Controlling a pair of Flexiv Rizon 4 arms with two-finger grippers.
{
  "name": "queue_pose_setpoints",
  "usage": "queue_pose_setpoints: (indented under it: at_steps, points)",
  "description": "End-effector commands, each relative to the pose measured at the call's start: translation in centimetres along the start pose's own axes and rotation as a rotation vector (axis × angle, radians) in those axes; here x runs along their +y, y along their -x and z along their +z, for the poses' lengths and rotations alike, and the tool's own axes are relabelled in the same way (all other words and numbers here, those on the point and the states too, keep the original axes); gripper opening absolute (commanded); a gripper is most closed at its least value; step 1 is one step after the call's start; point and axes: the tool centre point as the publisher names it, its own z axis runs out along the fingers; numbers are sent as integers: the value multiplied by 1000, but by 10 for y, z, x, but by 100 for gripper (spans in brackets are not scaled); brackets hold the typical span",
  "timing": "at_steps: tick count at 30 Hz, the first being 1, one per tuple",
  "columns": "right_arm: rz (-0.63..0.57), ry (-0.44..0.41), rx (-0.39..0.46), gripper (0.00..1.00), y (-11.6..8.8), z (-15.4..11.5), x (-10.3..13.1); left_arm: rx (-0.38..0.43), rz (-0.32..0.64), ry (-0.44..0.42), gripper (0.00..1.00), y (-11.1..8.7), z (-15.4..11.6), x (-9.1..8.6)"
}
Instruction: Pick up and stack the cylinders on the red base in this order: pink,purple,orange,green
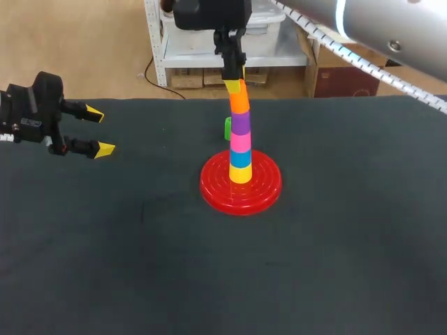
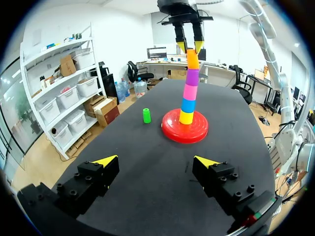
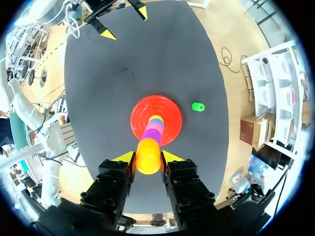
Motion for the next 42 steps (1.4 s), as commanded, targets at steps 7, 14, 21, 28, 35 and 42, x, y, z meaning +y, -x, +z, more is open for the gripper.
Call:
queue_pose_setpoints:
  at_steps: [7, 14, 21, 28, 35, 42]
  points:
    - [90, -149, -64, 0, -11, 18, 16, -6, 3, 5, 100, -2, 0, -1]
    - [139, -233, -91, 0, -16, 10, 19, -6, 3, 5, 100, -2, 0, -1]
    - [159, -283, -130, 0, -19, 5, 18, -6, 3, 5, 100, -2, 0, -1]
    - [149, -288, -206, 0, -15, 6, 13, -6, 3, 5, 100, -2, 0, -1]
    - [136, -221, -279, 0, -13, 20, 1, -6, 3, 5, 100, -2, 0, -1]
    - [126, -155, -271, 0, -10, 29, -3, -6, 3, 5, 100, -2, 0, -1]
